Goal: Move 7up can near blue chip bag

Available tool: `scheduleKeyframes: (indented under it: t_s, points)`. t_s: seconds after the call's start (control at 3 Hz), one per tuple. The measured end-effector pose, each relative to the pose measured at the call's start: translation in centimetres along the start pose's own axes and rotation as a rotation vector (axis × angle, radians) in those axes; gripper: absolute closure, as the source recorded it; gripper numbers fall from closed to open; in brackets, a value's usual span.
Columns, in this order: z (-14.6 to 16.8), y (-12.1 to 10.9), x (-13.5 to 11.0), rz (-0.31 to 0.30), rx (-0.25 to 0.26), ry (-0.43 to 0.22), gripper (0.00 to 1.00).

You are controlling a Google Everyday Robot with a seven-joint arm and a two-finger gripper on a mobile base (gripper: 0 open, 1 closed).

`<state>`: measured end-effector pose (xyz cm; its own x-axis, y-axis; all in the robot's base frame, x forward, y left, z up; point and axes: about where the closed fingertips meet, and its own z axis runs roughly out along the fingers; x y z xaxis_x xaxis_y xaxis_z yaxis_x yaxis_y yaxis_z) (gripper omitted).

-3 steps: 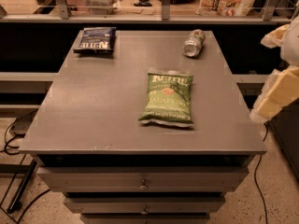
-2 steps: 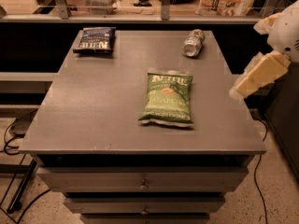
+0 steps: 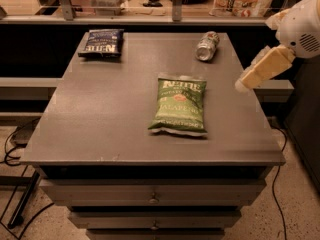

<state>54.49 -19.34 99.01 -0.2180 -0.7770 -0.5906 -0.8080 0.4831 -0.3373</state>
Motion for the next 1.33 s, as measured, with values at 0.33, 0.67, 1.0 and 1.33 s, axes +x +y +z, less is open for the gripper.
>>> scheduleKeyframes:
  t_s: [0.33, 0.67, 1.0, 1.33]
  points:
    - [0.4, -0.2, -0.3, 0.016, -0.002, -0.021, 0.00]
    - [1.7, -1.0, -1.4, 0.075, 0.000, -0.103, 0.00]
    - [3.9, -2.8, -2.4, 0.157, -0.007, -0.207, 0.00]
    - [6.5, -4.9, -2.4, 0.247, -0.012, -0.284, 0.00]
